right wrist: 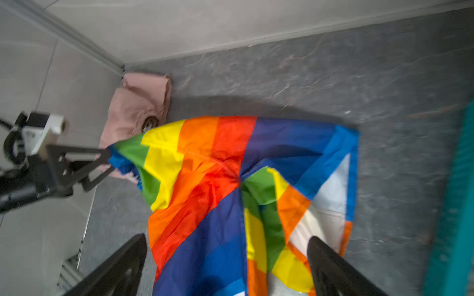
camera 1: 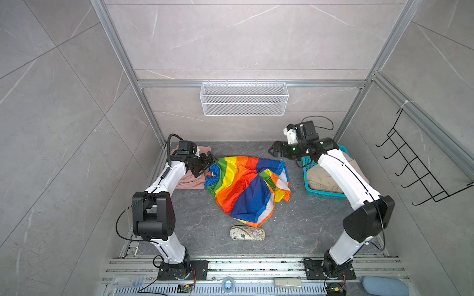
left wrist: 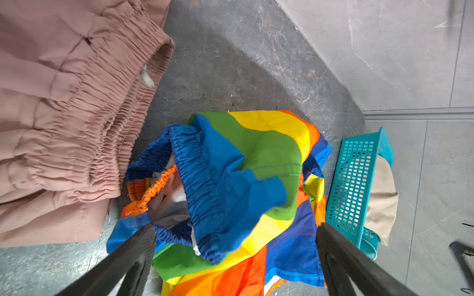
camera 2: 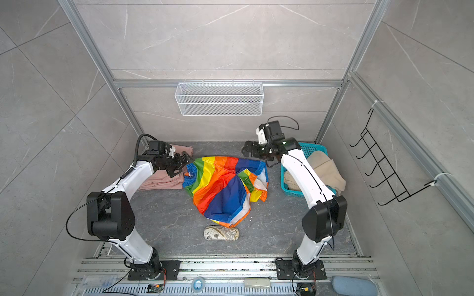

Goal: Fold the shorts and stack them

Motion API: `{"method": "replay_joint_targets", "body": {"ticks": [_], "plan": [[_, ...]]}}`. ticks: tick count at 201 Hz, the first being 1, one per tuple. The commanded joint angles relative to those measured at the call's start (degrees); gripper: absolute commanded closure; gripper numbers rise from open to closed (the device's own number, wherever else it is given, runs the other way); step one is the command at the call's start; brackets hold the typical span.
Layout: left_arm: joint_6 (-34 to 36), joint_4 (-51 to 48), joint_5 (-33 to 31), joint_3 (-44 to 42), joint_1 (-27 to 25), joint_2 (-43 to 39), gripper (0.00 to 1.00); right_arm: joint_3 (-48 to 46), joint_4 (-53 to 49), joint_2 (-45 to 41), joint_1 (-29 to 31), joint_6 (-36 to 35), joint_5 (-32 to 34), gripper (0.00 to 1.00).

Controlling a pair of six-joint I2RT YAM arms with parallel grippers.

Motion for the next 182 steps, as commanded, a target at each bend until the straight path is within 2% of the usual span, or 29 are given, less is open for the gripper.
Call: {"method": "replay_joint_targets", "body": {"ticks": [1,18,42,61,83,100,114,124,146,158,174,182], "plan": [[0.99,-1.35,0.76,-1.78,0.15,-4.59,0.01,-13.1,3.57,-0.73,1.38,2.84,-0.74,0.01],[0.12,-0.14,1.6,-5.23,0.15,-6.28,0.01,-22.53,8.39,-2.96,1.59,5.04,-2.82,0.02],[-0.04,0.73,2.01,-9.32,0.17,-7.64,0.01,-30.27,13.88,-3.43,1.97,7.78,-6.57,0.09],[0.04,1.19,2.15,-11.45,0.15,-8.1,0.01,-32.56,17.52,-1.75,2.84,9.77,-8.54,0.14],[-0.63,1.71,2.43,-13.04,-0.03,-8.53,0.01,-31.86,21.15,1.8,3.42,11.44,-10.13,0.27],[-0.74,1.8,2.59,-13.87,-0.12,-8.97,0.01,-29.17,22.52,5.01,3.53,11.78,-12.17,0.52],[-0.79,1.63,2.63,-14.43,-0.15,-9.59,0.01,-23.46,18.34,7.31,2.46,9.74,-8.76,0.89],[-1.03,1.57,2.85,-14.9,-0.21,-10.23,0.01,-19.21,16.12,8.37,-0.24,9.4,-7.18,0.99],[-1.54,1.92,3.47,-15.78,-0.29,-10.92,0.01,-7.72,10.0,12.9,-8.47,9.08,-4.41,1.0],[-2.15,2.62,3.7,-16.22,-0.55,-11.01,0.01,-1.08,6.54,15.86,-10.54,8.01,-1.41,0.98],[-3.12,3.48,4.08,-16.8,-1.39,-11.1,0.0,7.75,0.5,20.3,-11.22,5.92,0.91,0.82],[-3.49,3.9,4.1,-17.02,-2.09,-11.23,0.01,10.78,-1.58,21.46,-11.17,5.06,0.31,0.66]]}}
